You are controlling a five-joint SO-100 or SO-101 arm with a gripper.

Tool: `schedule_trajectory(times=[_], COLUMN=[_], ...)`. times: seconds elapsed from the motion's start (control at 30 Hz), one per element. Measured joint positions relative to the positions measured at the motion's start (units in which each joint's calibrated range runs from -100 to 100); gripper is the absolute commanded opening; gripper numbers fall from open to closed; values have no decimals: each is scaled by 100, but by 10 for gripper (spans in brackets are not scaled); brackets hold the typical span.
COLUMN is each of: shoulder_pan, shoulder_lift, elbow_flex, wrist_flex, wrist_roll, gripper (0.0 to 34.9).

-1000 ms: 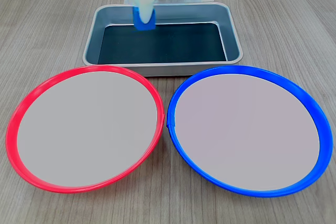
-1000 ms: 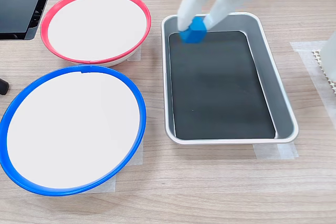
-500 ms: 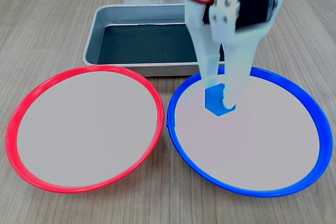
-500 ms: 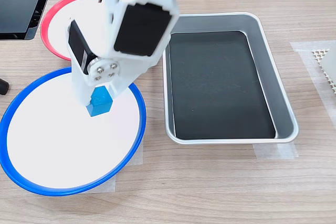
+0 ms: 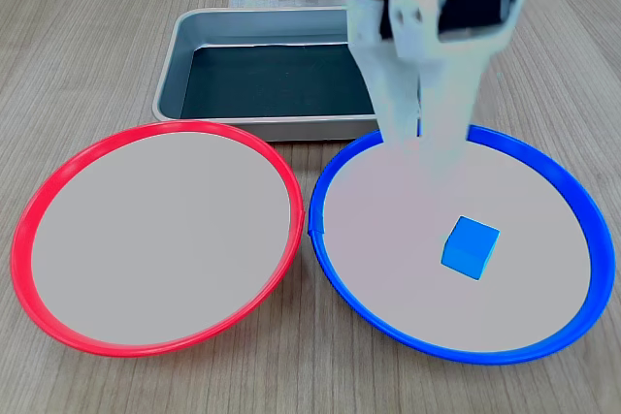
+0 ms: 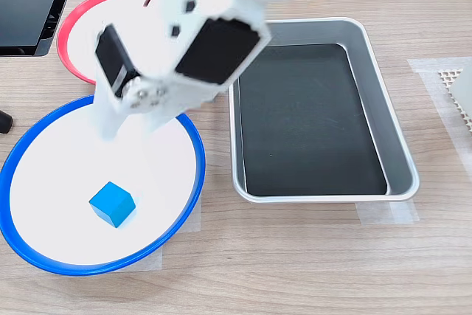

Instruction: Move a blue block from tray to blue dish

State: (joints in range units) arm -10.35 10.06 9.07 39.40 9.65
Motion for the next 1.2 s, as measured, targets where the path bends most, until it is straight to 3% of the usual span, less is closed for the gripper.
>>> schedule_trajectory(times=[0.13, 0.33, 0.47, 0.6, 0.8, 1.03, 1.2], shoulder_pan=[478, 1071, 1460, 1504, 1655, 1637, 1628], shoulder_lift=[-2643, -5618, -7937, -9224, -10043, -10818, -10818], elbow_flex=[2722, 5753, 7613, 8639, 9065, 9093, 9093], wrist_flex=[-1215, -1493, -905, -465, -253, 653, 775], wrist_roll=[-596, -860, -908, -899, -889, -874, -874], gripper=[0, 0, 0, 0, 0, 1, 3])
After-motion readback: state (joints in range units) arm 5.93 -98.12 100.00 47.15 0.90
